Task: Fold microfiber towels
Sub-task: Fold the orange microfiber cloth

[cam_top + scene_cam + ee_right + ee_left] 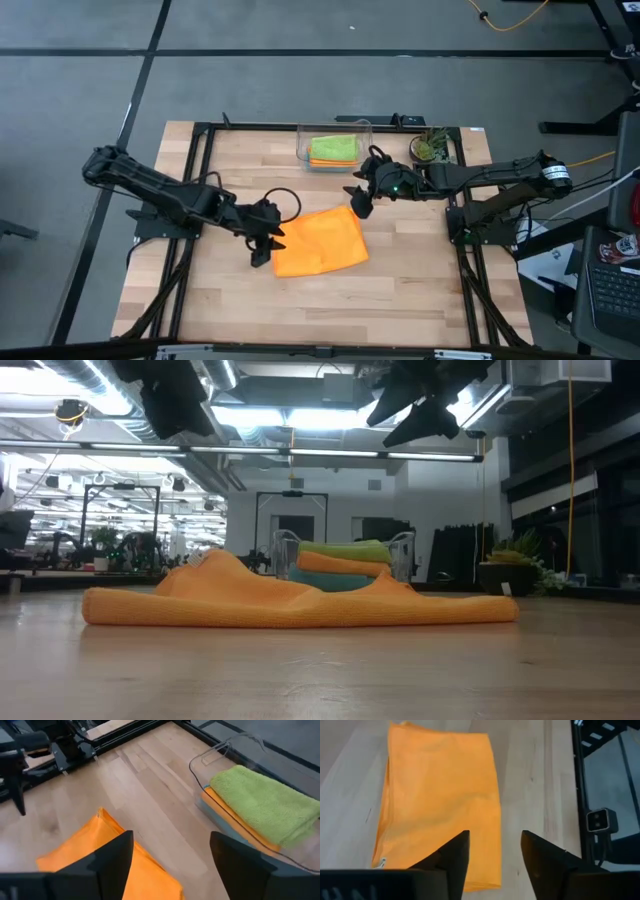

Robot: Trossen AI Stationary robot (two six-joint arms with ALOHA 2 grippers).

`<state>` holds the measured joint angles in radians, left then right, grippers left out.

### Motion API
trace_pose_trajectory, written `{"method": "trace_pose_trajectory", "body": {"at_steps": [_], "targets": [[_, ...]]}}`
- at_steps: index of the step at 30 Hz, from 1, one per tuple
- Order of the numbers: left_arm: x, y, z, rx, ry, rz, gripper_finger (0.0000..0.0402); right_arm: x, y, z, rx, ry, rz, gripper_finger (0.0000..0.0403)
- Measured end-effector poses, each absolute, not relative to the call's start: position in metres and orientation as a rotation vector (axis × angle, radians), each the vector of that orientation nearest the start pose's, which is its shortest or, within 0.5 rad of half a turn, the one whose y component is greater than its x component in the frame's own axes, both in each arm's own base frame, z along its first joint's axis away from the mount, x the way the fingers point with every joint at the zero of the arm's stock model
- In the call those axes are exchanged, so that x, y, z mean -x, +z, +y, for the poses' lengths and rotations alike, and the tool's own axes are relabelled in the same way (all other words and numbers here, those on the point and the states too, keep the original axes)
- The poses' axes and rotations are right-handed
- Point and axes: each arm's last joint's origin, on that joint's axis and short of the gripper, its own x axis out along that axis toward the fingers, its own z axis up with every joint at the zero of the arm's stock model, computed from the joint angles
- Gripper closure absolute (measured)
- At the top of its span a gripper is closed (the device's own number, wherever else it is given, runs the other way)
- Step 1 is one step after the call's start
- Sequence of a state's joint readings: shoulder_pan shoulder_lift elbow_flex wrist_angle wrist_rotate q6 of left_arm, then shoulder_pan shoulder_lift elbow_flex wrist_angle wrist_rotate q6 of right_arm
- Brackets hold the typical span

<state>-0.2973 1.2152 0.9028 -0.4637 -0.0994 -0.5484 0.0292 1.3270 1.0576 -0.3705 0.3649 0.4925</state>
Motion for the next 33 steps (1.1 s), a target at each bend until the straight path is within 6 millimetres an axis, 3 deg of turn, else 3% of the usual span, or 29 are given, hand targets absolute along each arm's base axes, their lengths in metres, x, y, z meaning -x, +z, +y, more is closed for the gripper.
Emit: {"method": "trace_pose_trajectory", "body": {"at_steps": [7, 33], "targets": [[-0.243, 0.259, -0.071, 0.354, 0.03, 0.813, 0.0191, -0.285, 0.296, -0.002, -0.274, -0.449, 0.552, 0.0137], [-0.25, 0.254, -0.066, 0.339, 0.056, 0.82, 0.0189, -0.285, 0.296, -0.002, -0.272, -0.446, 0.545, 0.0137]]}}
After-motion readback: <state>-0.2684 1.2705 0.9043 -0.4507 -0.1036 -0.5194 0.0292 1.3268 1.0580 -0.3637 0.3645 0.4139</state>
